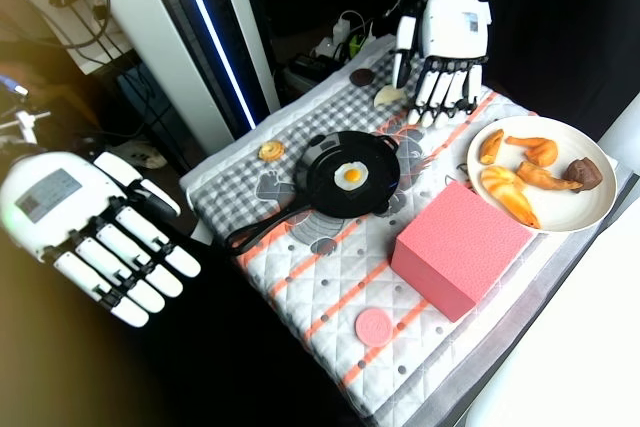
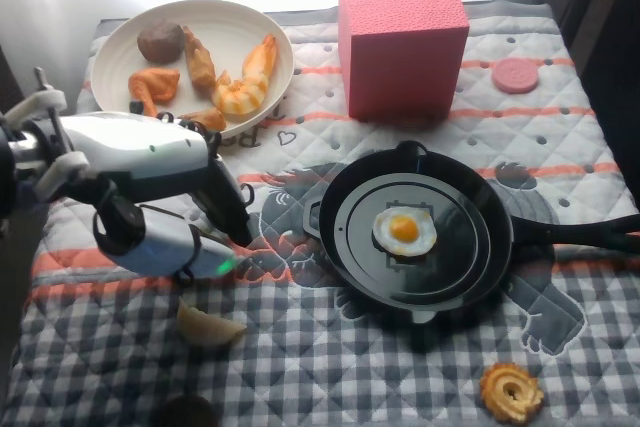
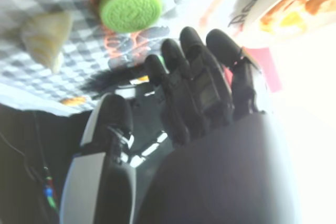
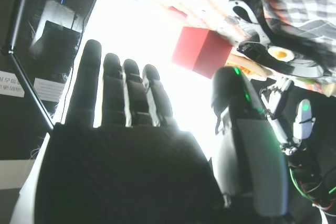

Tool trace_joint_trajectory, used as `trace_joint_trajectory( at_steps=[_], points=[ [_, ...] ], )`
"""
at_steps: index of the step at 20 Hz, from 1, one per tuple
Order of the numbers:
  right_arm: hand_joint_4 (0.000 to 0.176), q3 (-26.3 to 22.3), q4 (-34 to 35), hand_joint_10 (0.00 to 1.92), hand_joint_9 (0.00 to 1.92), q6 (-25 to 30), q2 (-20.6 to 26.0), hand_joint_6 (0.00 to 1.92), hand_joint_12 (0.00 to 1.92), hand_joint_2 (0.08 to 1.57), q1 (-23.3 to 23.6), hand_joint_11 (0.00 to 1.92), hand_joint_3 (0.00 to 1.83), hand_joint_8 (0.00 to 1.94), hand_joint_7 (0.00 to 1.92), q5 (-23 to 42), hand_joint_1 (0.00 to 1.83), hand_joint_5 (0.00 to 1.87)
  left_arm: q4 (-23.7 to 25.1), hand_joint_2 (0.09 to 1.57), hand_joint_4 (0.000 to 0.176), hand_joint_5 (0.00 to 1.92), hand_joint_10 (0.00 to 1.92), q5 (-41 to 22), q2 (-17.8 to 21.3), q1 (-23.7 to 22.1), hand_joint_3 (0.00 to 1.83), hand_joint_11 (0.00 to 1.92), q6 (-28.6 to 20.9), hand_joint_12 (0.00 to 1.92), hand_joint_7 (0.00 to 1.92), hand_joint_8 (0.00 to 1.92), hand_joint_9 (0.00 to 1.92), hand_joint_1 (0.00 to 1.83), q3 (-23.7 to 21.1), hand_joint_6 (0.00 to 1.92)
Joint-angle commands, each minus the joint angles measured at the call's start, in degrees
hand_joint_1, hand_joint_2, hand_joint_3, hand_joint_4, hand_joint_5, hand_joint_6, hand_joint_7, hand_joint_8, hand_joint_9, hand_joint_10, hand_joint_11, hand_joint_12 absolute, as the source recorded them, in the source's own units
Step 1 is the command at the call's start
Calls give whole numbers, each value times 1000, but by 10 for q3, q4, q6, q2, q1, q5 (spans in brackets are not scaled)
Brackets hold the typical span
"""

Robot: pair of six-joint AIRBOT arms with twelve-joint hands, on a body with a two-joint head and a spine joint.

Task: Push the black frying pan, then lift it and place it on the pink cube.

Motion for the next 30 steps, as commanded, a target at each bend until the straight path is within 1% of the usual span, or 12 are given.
trace_joint_trajectory(
  at_steps=[1,3,5,11,14,15,16,17,18,23,26,30],
  points=[
    [0,6,8,5,29,5,0,0,811,1296,0,0,2,0,0,67,249,0,3,1258,0,824,169,-24,-1,-8,0,0,0,1473,800,22,636,564,1,131],
    [0,6,8,10,47,7,-2,0,856,1286,0,0,0,0,0,67,243,0,6,1279,0,785,154,-24,-5,-9,4,0,0,1439,789,11,624,507,1,120],
    [0,7,8,5,41,10,-2,0,638,1292,0,0,0,0,0,68,292,0,12,1299,0,760,142,-25,-10,-11,10,0,0,1397,776,4,621,461,1,116],
    [0,7,8,3,54,11,-4,0,836,1285,0,0,0,0,0,71,266,0,37,1381,0,669,98,-44,-30,-31,18,0,0,1293,648,4,518,309,-1,98],
    [0,7,8,5,37,12,-4,0,484,1310,-1,0,2,0,0,73,301,0,47,1374,0,692,99,-46,-41,-35,1,0,0,1268,687,2,543,325,2,216],
    [0,7,8,2,31,12,-5,0,473,1310,-1,0,1,0,0,74,296,0,48,1391,138,530,95,-46,-48,-35,0,0,0,1302,703,4,567,611,5,1389],
    [0,7,8,4,34,12,-6,0,472,1316,-1,0,4,0,0,74,296,0,48,1380,32,396,78,-48,-53,-35,0,0,0,1250,672,1,552,394,7,1168],
    [0,7,8,1,28,12,-7,0,434,1325,-1,0,4,0,0,75,293,0,48,1395,0,392,54,-51,-58,-35,0,0,0,1201,628,0,518,292,9,978],
    [0,7,8,1,28,12,-7,0,434,1325,-1,0,4,0,0,75,293,0,48,1395,0,392,54,-53,-61,-35,0,0,0,1201,628,0,518,292,10,978],
    [0,7,8,2,47,12,-9,0,448,1327,-2,0,0,0,0,77,330,0,50,1380,0,529,5,-59,-80,-35,0,0,0,1186,533,0,493,382,18,198],
    [0,7,9,5,37,13,-11,0,752,1302,-2,0,0,0,0,77,336,0,50,1358,0,566,7,-62,-92,-35,0,0,0,1162,533,1,497,445,23,90],
    [0,7,9,2,30,13,-12,0,658,1306,-2,0,0,0,0,78,352,0,50,1374,0,545,0,-74,-109,-36,4,0,0,972,431,0,397,368,31,65]
  ],
)
